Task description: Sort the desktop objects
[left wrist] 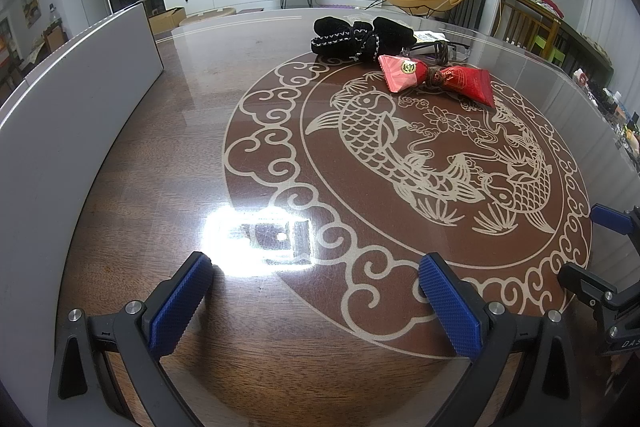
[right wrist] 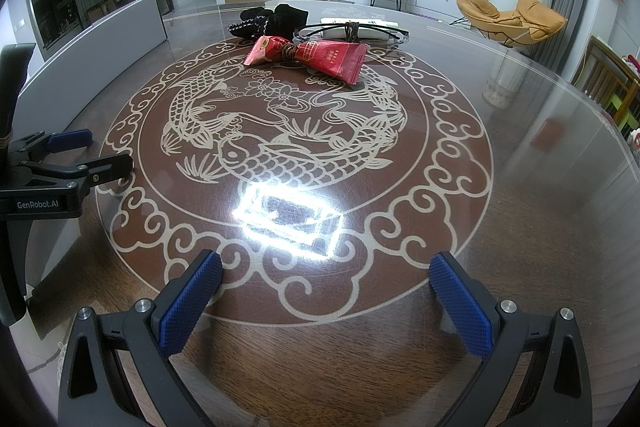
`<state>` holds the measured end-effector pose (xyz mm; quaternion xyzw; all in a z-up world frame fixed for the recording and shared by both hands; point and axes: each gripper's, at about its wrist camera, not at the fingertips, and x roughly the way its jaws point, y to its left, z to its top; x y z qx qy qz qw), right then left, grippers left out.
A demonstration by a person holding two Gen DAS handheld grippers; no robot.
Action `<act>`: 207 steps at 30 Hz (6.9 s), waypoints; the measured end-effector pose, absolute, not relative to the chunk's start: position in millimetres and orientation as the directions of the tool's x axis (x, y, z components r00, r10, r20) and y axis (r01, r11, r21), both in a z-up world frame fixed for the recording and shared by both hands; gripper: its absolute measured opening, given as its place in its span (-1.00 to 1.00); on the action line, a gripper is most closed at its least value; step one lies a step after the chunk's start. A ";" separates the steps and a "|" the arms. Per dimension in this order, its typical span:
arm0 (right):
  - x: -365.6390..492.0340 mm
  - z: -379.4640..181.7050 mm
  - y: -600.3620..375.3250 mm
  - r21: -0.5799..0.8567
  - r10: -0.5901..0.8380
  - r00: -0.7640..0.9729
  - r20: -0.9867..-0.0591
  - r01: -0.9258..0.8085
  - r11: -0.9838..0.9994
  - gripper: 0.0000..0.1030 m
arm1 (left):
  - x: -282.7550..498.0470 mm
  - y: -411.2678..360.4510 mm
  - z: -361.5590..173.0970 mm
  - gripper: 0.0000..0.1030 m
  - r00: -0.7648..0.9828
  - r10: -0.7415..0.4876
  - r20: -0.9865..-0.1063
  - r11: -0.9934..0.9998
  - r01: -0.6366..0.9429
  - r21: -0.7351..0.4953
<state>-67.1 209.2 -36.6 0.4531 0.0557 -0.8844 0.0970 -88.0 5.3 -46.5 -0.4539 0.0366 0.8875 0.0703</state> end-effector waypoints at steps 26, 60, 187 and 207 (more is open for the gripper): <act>-67.1 -36.8 209.0 -0.010 -0.121 -0.571 -0.812 0.222 -0.975 1.00 | -88.1 5.4 -46.4 1.00 -0.578 0.092 -0.811 -0.987 -0.158 0.001; -249.5 -24.2 153.4 -0.018 -0.252 -0.402 -0.880 0.559 -0.829 -0.54 | -86.8 5.1 -46.4 1.00 -0.578 0.091 -0.811 -0.987 -0.158 0.001; -65.9 -35.6 259.4 -0.011 -0.109 -0.574 -0.812 0.202 -0.979 1.00 | -103.6 35.6 -55.7 1.00 -0.542 0.197 -0.817 -0.938 -0.346 0.003; -102.1 3.4 238.7 -0.008 -0.132 -0.471 -0.872 0.283 -0.959 -0.61 | -47.3 -2.6 -19.6 -0.28 -0.552 0.263 -0.792 -0.935 -0.349 -0.067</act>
